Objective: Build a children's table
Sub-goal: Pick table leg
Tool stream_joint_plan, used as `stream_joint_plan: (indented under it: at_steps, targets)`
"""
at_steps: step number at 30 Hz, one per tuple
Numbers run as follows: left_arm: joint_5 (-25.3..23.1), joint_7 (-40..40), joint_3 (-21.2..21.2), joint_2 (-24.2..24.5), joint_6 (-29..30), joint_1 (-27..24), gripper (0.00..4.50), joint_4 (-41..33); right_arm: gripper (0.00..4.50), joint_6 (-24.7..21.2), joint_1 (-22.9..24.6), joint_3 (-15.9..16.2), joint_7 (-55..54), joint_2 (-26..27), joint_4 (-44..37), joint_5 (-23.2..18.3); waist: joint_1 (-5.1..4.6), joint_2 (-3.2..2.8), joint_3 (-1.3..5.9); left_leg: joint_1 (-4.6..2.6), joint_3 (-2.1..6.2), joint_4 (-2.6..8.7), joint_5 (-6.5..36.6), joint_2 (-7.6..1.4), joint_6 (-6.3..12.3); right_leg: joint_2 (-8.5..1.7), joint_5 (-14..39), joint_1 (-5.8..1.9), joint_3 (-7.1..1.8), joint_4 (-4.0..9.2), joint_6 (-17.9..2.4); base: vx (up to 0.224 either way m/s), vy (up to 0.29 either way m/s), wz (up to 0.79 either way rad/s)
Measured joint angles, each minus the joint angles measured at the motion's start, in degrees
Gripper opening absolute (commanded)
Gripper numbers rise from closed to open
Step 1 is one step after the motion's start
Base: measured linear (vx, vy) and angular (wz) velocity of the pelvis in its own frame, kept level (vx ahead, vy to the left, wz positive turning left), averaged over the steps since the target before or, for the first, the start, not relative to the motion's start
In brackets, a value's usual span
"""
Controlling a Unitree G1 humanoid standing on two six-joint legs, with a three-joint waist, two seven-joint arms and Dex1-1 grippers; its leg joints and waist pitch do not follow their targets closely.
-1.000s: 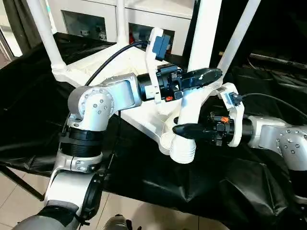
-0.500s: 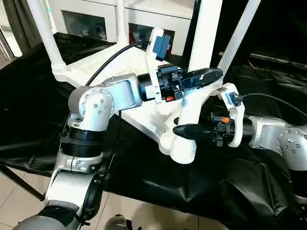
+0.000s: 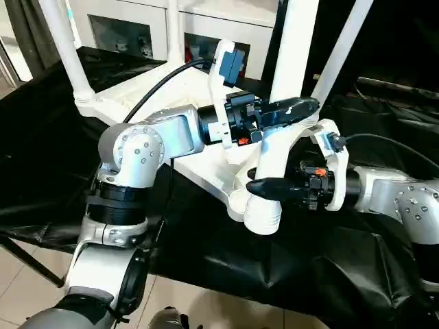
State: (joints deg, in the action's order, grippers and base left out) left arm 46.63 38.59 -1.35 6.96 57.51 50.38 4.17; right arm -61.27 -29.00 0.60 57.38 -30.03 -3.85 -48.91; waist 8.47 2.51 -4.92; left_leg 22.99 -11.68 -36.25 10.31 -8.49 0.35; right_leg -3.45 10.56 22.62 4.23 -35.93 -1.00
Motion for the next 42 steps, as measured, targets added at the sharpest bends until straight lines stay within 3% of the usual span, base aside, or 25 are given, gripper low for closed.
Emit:
stream_joint_plan:
  at_steps: [11, 19, 20, 22, 29, 33, 36, 39, 42]
  targets:
    - [0.0, 0.0, -0.1, 0.0, 0.0, 0.0, 1.82, 0.3, 2.08, -0.1, 0.0, 0.2, 0.4, 0.0, -0.4, -0.2, 0.02, 0.0, 0.0, 0.0, 0.0, 0.0, 0.0, 0.0, 0.0, 0.0, 0.0, 0.0, 0.0, 0.0, 0.0, 0.0, 0.0, 0.0]
    - [-0.2, -0.1, -0.1, -0.1, -0.1, 0.0, 1.82, 0.9, 1.97, 0.2, 0.2, 0.4, 0.4, 0.0, -0.5, 0.0, 0.1, -0.01, 0.0, 0.0, 0.0, 0.0, 0.0, 0.0, -0.01, 0.0, 0.0, 0.0, 0.0, 0.0, 0.0, 0.0, 0.0, 0.0]
    - [-0.3, -0.2, -0.1, -0.3, -0.2, 0.0, 2.38, 1.1, 1.97, 0.2, 0.3, 0.4, 0.3, 0.0, -0.5, 0.0, 0.12, -0.01, 0.0, 0.0, 0.0, 0.0, 0.0, 0.0, 0.0, 0.0, 0.0, 0.0, 0.0, 0.0, 0.0, 0.0, 0.0, 0.0]
    - [-0.2, -0.7, -0.4, -1.2, -0.2, 0.0, 2.52, 1.4, 1.96, 0.2, 0.3, 0.3, 0.3, 0.1, -0.4, 0.0, 0.12, -0.01, 0.0, 0.0, 0.0, 0.0, 0.0, 0.0, -0.01, 0.0, 0.0, 0.0, 0.0, 0.0, 0.0, 0.0, 0.0, 0.0]
    - [0.9, -4.3, -5.9, -4.9, -6.4, 0.2, 2.96, 3.3, 1.91, 0.3, 1.9, -1.0, -2.6, 3.0, -0.3, -0.5, 0.13, -0.01, 0.01, -0.01, 0.0, -0.01, 0.0, 0.0, -0.02, 0.0, 0.0, -0.01, 0.01, 0.0, 0.0, 0.0, 0.0, 0.0]
    - [4.1, -7.7, -11.7, -7.6, -8.6, 0.2, 2.96, 4.0, 1.91, 0.8, 2.3, -4.8, -5.4, 5.3, -0.5, -2.2, 0.15, 0.0, 0.01, -0.01, 0.0, -0.01, 0.0, 0.0, -0.02, -0.01, 0.0, -0.01, 0.01, 0.0, 0.0, 0.0, 0.0, 0.0]
    - [5.0, -8.8, -14.7, -6.9, -10.1, 0.2, 2.96, 4.4, 1.91, 1.7, 3.2, -6.6, -7.5, 6.3, -0.8, -2.7, 0.13, 0.0, 0.02, -0.02, 0.0, 0.0, 0.0, -0.01, -0.02, 0.0, 0.0, 0.0, 0.01, -0.02, 0.0, 0.0, 0.0, 0.0]
    - [1.1, -7.1, -13.5, -1.2, -12.5, -0.9, 2.96, 4.6, 1.91, 5.1, 4.8, -8.6, -12.2, 7.1, -1.7, -0.4, 0.05, -0.03, 0.04, -0.02, 0.01, 0.01, 0.0, -0.01, -0.05, 0.0, 0.0, 0.03, 0.01, -0.02, 0.1, 0.0, 0.0, 0.0]
    - [-12.4, -2.2, -1.8, 9.8, -19.3, -3.9, 2.96, 5.4, 1.9, 10.7, 4.6, -10.0, -19.4, 7.5, -0.7, 5.9, -0.26, 0.02, 0.09, -0.03, 0.0, 0.06, -0.1, -0.01, -0.12, 0.01, 0.2, 0.07, -0.03, 0.0, 0.5, 0.0, 0.0, 0.0]
